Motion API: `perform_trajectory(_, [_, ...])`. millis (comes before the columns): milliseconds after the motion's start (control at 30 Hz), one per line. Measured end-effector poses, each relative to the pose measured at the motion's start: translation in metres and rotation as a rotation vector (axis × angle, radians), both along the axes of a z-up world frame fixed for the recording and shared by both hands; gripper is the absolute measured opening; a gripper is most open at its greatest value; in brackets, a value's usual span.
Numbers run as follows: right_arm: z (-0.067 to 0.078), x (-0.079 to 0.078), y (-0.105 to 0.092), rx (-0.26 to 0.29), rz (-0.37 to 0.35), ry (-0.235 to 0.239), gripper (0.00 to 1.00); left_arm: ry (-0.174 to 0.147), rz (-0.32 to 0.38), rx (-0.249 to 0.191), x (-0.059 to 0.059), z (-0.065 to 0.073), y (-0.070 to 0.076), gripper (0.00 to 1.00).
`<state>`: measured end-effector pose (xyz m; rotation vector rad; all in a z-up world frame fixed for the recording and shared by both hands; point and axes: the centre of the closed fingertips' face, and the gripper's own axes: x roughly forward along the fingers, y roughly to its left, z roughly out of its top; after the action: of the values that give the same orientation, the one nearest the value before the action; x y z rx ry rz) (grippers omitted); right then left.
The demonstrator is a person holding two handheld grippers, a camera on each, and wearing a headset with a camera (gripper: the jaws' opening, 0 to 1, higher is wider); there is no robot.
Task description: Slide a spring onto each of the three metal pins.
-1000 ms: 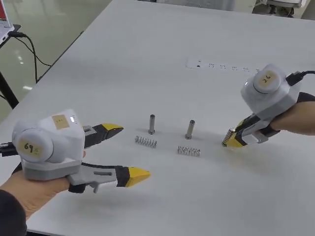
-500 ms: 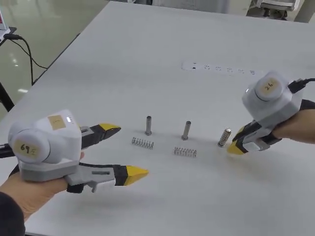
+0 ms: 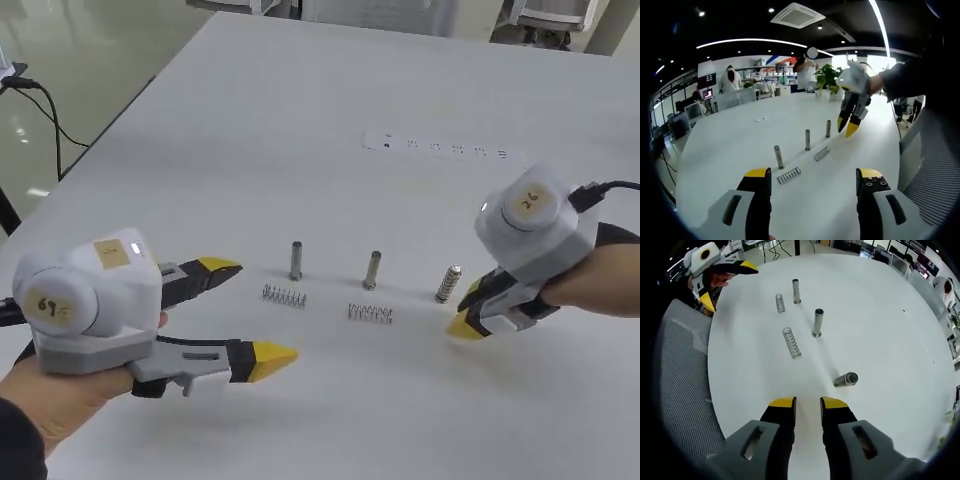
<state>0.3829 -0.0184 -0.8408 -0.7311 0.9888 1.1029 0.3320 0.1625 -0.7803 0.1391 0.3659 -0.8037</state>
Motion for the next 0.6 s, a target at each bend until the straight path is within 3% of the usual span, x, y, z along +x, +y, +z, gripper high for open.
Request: perform_trajectory(600, [0.003,-0.001,0.034,0.01,0.1,-0.012,0.21,0.01,0.0,0.01,-0.005,-0.002,0.001,0.67])
